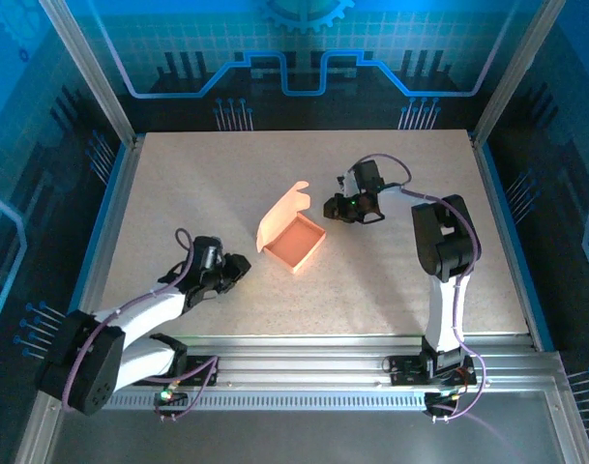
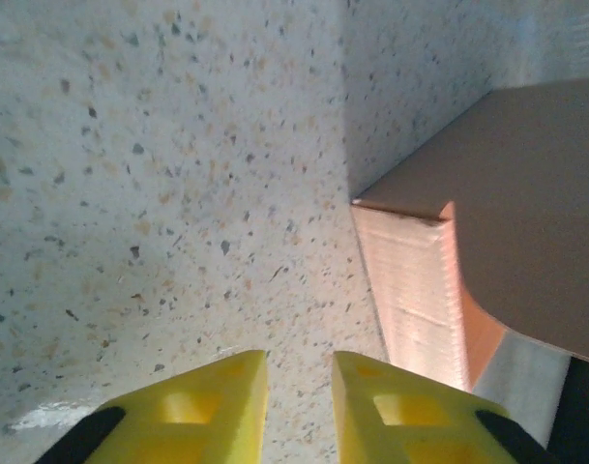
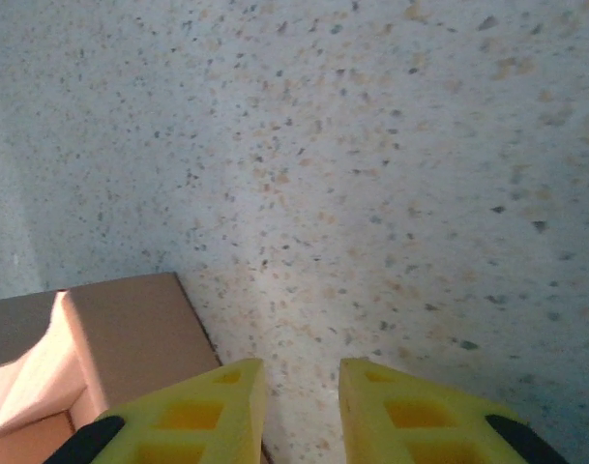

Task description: Fold the paper box

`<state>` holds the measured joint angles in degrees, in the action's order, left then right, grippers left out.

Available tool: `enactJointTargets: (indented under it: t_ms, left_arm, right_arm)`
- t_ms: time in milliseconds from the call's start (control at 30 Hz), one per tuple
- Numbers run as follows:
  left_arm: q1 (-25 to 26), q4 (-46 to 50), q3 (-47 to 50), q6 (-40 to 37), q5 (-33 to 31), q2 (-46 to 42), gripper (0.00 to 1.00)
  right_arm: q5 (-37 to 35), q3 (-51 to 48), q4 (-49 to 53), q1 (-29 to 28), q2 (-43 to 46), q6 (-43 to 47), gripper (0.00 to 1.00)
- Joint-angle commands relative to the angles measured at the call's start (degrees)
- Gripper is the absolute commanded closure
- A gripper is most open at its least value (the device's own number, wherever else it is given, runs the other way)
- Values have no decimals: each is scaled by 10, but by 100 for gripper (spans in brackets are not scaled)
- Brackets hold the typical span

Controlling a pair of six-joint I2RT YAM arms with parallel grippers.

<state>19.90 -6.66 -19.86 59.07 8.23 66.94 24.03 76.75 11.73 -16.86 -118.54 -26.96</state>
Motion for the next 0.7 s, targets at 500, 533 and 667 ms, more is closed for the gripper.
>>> enactJointTargets:
  t_ms: [500,533,667]
  left_arm:
    - [27,-65,-200,-74,33,284,81]
    - [23,-52,-213,-85,34,288,81]
    - [3,-31,-249,-111,48,303,80]
  right_arm:
    - [77,-204,-88,-16,119,-15,75]
    - [72,-218,-91,-16,130,-17,75]
    - [32,-260,-89,-16,171,-20,74]
